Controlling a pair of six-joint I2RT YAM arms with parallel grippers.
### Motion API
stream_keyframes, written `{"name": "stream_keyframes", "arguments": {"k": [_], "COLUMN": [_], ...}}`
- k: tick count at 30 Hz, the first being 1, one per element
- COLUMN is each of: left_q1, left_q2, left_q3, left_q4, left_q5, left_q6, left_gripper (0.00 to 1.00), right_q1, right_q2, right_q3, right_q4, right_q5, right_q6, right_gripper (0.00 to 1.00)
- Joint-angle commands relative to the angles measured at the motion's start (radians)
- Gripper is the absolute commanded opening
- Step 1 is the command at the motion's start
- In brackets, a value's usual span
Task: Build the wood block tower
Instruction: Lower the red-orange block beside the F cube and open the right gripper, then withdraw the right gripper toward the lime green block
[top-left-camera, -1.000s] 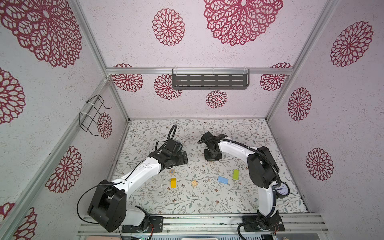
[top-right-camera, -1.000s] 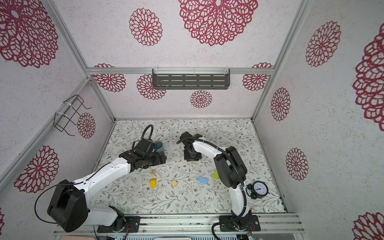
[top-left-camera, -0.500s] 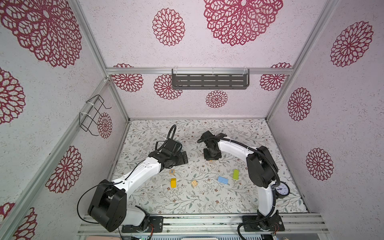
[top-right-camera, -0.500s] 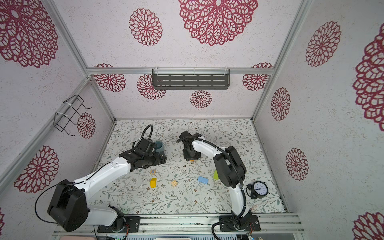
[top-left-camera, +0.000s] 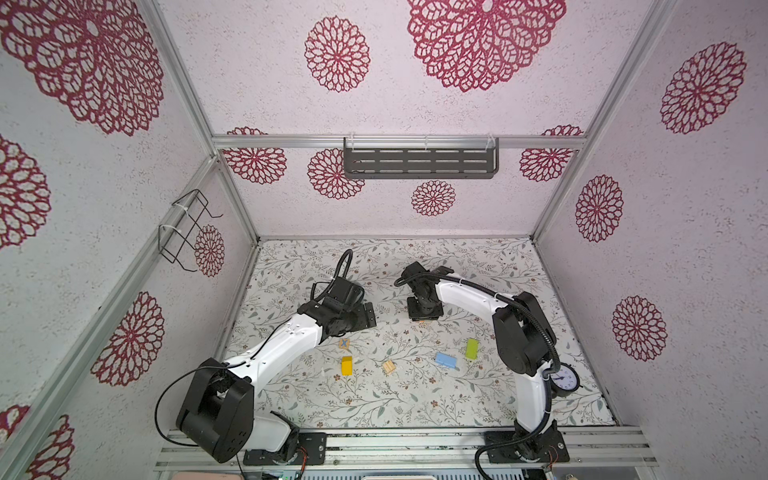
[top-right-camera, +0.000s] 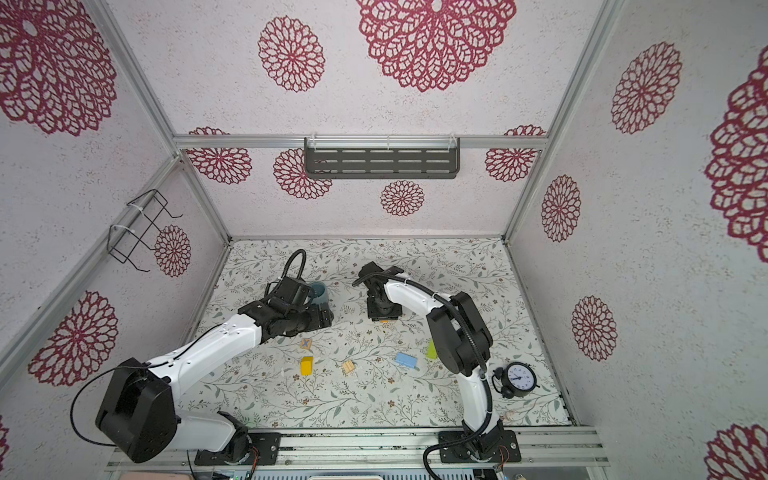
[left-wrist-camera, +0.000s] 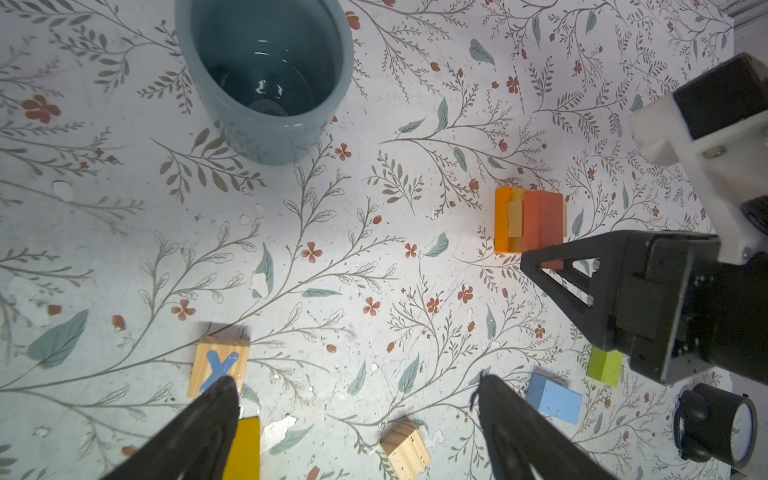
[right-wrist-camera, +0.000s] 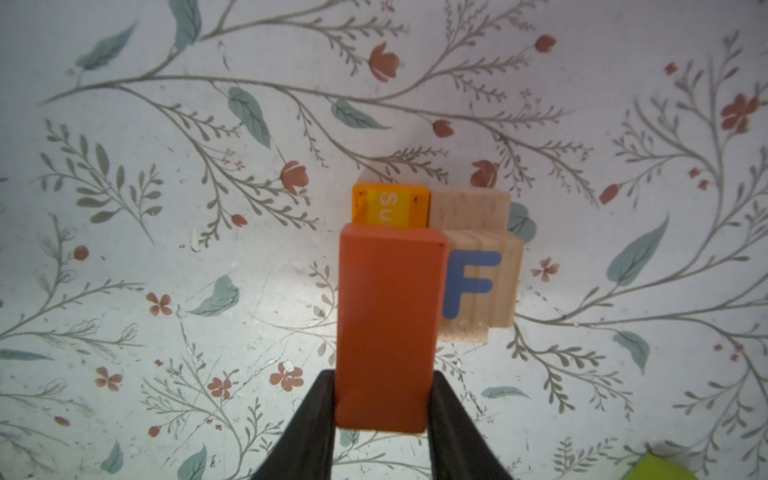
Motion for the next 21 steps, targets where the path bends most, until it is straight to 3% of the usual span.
{"name": "stream_keyframes", "arguments": {"k": [1,14,21], "left_q1": [0.007,0.008,0.006], "left_q2": [0.005,-0.006,-0.036], "left_q3": [-0.002,0.0,0.003], "left_q4": [0.027,0.022,0.015], "left_q5": [0.004,0.002,0.004], "left_q6": [-0.002,-0.002,0.014], "left_gripper": [0.93,0.93,0.95], "right_q1": [0.004,0.004,0.004], "right_q2": [-0.01,-0.042,-0.138], "right_q3": [0.016,0.017,-0.017], "right_q4": [-0.028,-0.04,-0.065], "right_q5": [0.029,0.039,0.067], "right_q6": [-0.004,-0.001,0.008], "right_gripper": [0.42,0.46,0.45]}}
